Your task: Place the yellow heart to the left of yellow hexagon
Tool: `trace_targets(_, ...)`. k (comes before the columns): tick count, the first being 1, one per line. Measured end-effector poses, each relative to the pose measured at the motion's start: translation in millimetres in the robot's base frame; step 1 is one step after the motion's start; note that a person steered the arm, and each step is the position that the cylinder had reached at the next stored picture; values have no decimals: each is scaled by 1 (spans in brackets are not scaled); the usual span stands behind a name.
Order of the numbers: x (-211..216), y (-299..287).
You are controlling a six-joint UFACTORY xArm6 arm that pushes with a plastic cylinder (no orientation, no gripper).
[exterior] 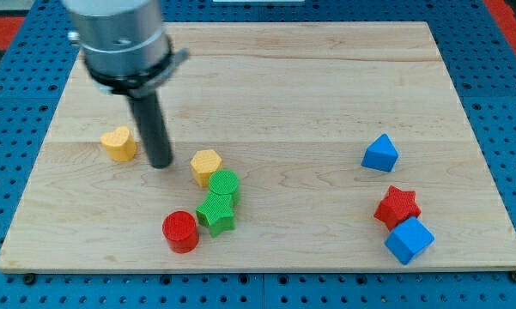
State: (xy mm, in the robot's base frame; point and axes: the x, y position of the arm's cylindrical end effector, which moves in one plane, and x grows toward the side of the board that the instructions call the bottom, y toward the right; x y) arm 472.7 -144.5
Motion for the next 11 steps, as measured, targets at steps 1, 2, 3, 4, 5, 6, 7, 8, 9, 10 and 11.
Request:
trace_targets(1,-50,4)
trace_targets(2,-59,-55)
trace_targets(3,-28,-94)
trace_targets(4,-16,-50)
trace_targets(5,-44,-19)
trace_targets(6,-51,40)
trace_targets(7,-40,72)
trace_targets(8,-58,55)
trace_targets(9,-57,33)
trace_targets(10,-12,-12)
trace_targets(11,-1,-6)
